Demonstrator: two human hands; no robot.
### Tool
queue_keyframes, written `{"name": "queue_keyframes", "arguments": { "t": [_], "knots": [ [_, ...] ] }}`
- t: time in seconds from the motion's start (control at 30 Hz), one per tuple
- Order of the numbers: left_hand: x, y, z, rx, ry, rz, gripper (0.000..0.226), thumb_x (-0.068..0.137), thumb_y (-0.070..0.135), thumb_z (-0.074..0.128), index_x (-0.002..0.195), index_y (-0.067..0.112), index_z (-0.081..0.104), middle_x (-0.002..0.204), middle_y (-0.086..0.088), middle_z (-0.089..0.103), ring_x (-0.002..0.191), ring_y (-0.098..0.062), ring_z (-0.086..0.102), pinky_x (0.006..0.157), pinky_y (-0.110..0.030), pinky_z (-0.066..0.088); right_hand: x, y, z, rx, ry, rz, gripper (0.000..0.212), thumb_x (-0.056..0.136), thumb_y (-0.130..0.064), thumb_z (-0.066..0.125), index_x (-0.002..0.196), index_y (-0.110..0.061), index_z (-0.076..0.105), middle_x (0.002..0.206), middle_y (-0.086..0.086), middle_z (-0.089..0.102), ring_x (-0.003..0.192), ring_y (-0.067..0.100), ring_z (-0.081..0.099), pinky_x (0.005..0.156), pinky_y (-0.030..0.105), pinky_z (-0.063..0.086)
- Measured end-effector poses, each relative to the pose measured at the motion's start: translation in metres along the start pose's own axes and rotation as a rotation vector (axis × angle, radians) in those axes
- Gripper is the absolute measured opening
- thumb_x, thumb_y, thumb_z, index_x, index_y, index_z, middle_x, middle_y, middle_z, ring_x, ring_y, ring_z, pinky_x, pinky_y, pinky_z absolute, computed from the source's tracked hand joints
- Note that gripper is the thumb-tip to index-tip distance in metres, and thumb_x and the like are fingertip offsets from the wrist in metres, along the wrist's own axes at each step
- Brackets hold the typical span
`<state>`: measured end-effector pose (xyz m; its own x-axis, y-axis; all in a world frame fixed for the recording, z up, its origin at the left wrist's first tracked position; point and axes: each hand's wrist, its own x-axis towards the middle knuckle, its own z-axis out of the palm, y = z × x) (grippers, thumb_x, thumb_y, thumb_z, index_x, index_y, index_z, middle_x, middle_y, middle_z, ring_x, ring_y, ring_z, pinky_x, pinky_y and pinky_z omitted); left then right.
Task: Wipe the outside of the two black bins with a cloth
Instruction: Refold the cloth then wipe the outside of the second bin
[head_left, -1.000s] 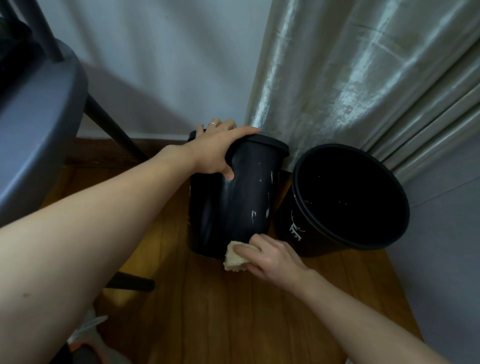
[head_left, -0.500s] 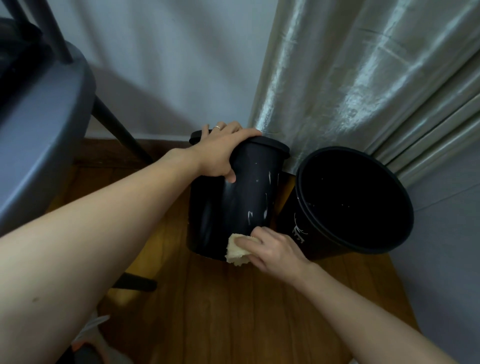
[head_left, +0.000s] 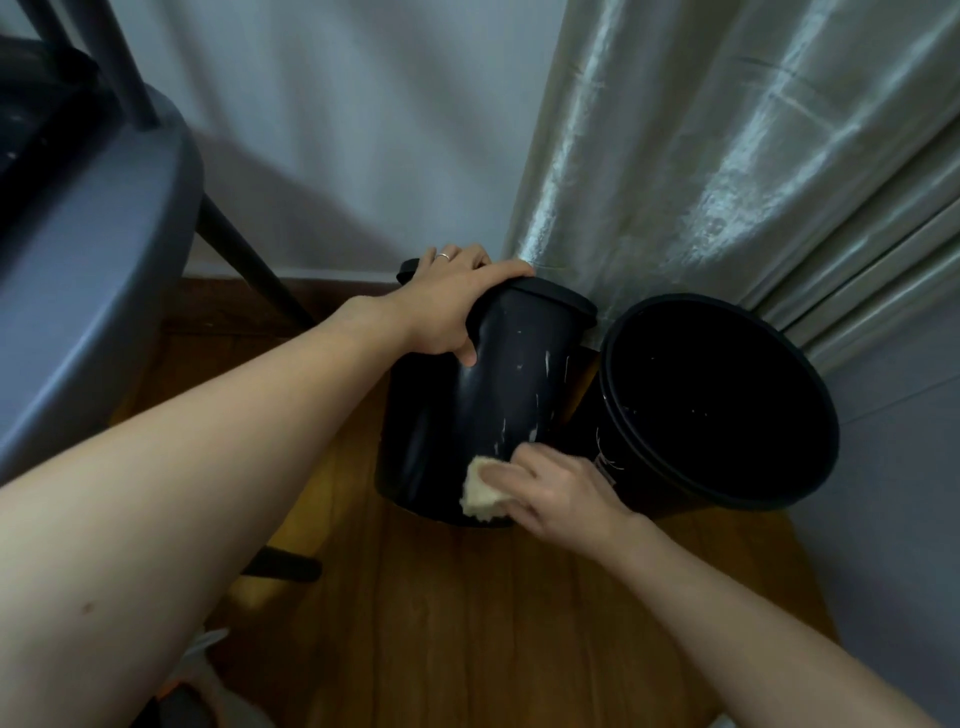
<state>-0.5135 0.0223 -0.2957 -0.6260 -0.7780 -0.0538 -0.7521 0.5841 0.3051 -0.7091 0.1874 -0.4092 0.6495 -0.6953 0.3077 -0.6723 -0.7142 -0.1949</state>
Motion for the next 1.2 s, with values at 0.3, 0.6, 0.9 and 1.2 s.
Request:
{"name": "queue_keyframes", "arguments": {
  "t": [0.3, 0.6, 0.9, 1.2],
  "knots": [
    [-0.001, 0.001, -0.001, 0.03, 0.001, 0.007, 0.112, 0.058, 0.027, 0.09, 0.148, 0.041, 0.024, 0.129, -0.007, 0.04, 0.12, -0.03, 0.034, 0.11, -0.048, 0.022, 0.048, 0.015, -0.023, 0.014, 0.223, 0.294, 0.035, 0.09, -0.031, 0.054, 0.12, -0.017, 0.064, 0.088, 0.005, 0.054, 0.075, 0.021, 0.056, 0.053, 0.037, 0.053],
    [-0.001, -0.001, 0.0, 0.047, -0.005, 0.021, 0.113, 0.059, 0.029, 0.09, 0.148, 0.042, 0.022, 0.131, -0.006, 0.039, 0.121, -0.029, 0.034, 0.111, -0.048, 0.02, 0.019, 0.008, -0.01, -0.03, 0.079, 0.071, 0.031, 0.09, -0.025, 0.058, 0.12, -0.022, 0.053, 0.088, 0.004, 0.054, 0.075, 0.018, 0.055, 0.044, 0.031, 0.049],
    [0.0, 0.0, 0.002, 0.083, 0.001, 0.043, 0.114, 0.058, 0.032, 0.089, 0.149, 0.041, 0.02, 0.128, -0.006, 0.041, 0.119, -0.03, 0.035, 0.11, -0.048, 0.023, 0.078, 0.03, -0.045, 0.009, 0.295, 0.434, 0.031, 0.086, -0.028, 0.065, 0.116, -0.02, 0.068, 0.088, 0.004, 0.056, 0.075, 0.026, 0.06, 0.059, 0.04, 0.054],
    [-0.001, 0.004, 0.0, 0.085, -0.019, 0.046, 0.116, 0.059, 0.03, 0.089, 0.149, 0.042, 0.018, 0.13, -0.004, 0.039, 0.121, -0.029, 0.034, 0.111, -0.047, 0.022, 0.089, 0.047, -0.062, -0.067, 0.341, 0.448, 0.03, 0.087, -0.026, 0.068, 0.117, -0.02, 0.067, 0.09, 0.004, 0.058, 0.08, 0.027, 0.061, 0.063, 0.039, 0.054]
  ]
}}
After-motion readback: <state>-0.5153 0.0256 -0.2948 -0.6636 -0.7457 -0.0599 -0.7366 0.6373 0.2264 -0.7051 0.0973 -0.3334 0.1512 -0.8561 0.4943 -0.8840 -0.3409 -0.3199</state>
